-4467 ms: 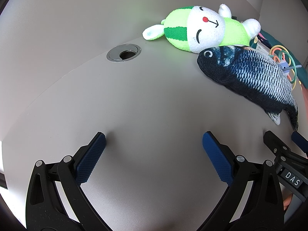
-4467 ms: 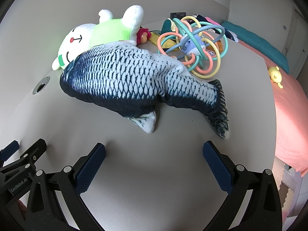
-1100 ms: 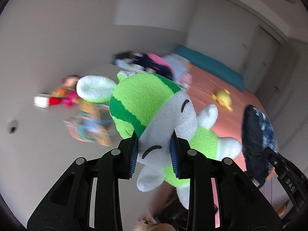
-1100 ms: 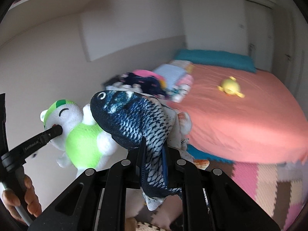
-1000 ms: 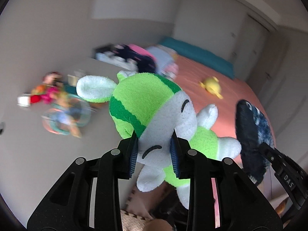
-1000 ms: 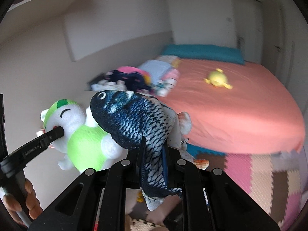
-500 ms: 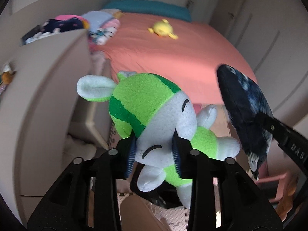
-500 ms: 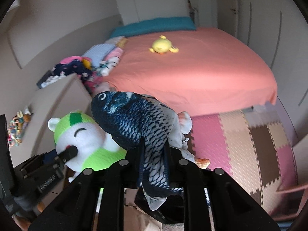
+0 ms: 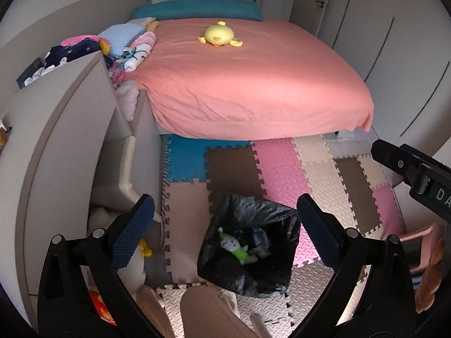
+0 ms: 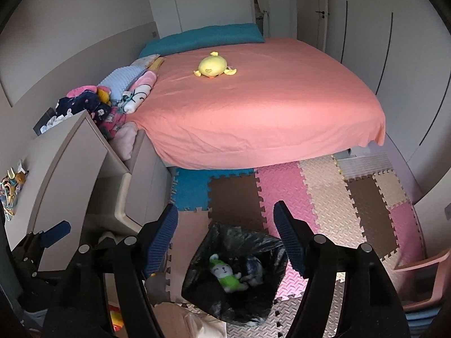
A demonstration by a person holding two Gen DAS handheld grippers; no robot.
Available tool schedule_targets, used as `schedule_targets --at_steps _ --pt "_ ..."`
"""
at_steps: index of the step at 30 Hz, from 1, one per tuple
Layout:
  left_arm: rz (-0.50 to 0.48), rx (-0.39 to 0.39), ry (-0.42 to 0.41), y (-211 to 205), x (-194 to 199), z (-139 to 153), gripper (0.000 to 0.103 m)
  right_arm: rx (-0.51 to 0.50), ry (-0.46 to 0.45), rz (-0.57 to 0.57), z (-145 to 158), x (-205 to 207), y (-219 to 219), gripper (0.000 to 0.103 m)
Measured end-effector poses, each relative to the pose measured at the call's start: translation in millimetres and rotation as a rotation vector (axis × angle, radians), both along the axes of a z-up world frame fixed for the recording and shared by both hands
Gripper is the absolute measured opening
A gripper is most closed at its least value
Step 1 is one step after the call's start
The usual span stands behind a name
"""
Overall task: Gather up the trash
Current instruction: 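Carry fish and bunny to the black bin and open both tools, then grasp the ring rattle with right tool while left tool grasps paper tag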
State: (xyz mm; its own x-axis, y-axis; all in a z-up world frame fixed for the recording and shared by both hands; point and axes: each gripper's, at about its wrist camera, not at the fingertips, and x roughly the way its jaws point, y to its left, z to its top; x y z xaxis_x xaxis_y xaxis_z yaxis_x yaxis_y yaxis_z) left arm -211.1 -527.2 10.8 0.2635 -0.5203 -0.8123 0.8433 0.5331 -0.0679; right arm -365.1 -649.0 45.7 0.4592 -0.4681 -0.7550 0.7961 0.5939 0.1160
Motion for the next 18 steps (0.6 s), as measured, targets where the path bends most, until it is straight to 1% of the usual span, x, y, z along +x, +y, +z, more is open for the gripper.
schedule_targets --at_steps 8,14,18 --pt "0.066 -0.060 0.011 29.1 26.7 23.8 0.098 -0.038 -0.003 0.046 21.2 21.7 20.6 0.071" --pt "0.137 -0.117 0.000 67.3 54.6 46.2 0.098 -0.080 -0.002 0.113 39.1 49.9 52.6 0.071" --pt "0.189 -0.138 -0.016 95.7 73.6 58.0 0.098 -0.101 0.000 0.163 48.2 70.6 76.6 0.072"
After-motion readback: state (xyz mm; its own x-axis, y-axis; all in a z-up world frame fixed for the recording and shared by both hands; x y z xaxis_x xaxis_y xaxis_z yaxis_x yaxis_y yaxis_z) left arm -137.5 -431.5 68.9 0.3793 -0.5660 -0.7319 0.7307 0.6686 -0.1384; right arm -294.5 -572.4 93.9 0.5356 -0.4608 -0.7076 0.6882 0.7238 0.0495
